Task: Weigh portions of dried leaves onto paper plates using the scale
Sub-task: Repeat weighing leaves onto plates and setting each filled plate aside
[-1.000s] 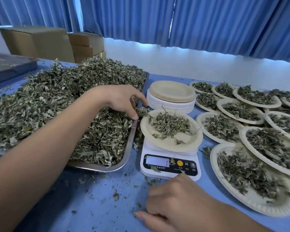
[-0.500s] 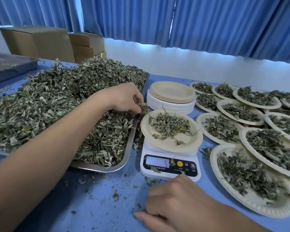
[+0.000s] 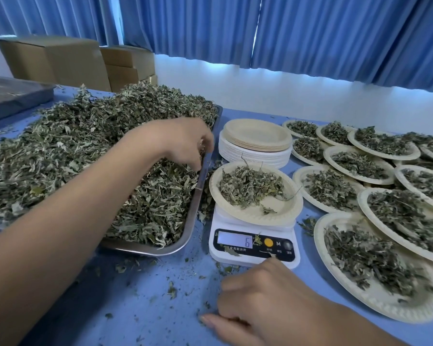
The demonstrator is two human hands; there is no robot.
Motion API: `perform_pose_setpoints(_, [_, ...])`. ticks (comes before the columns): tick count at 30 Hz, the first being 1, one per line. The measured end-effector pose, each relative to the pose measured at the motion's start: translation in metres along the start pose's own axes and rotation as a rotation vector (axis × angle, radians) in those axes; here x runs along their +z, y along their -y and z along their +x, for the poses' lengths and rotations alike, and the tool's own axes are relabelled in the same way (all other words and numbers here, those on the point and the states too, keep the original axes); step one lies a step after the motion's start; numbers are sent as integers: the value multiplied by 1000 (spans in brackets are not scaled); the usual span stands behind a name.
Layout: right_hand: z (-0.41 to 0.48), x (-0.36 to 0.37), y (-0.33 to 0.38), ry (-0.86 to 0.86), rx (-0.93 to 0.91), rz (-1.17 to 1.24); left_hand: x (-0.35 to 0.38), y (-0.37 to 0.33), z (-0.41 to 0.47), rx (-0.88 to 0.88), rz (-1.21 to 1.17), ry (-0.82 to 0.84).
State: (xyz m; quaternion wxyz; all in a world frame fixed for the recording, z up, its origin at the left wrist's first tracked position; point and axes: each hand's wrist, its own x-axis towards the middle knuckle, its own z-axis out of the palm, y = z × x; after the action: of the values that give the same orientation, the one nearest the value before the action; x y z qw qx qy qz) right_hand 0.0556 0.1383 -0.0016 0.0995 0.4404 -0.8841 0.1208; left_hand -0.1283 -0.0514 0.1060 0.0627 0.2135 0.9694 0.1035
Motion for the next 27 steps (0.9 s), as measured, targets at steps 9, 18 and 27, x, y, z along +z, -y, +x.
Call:
perform_pose_setpoints(9, [1,-1,0,14,-10,0,18,9,6,-103,183,186])
perform_pose_setpoints(18, [1,0,-1,19,2,10,2,1,0,-140,91,-143])
perform_pose_setpoints(27, [1,-1,0,7,6,-33,-4,-11,-6,-71,-23,-314])
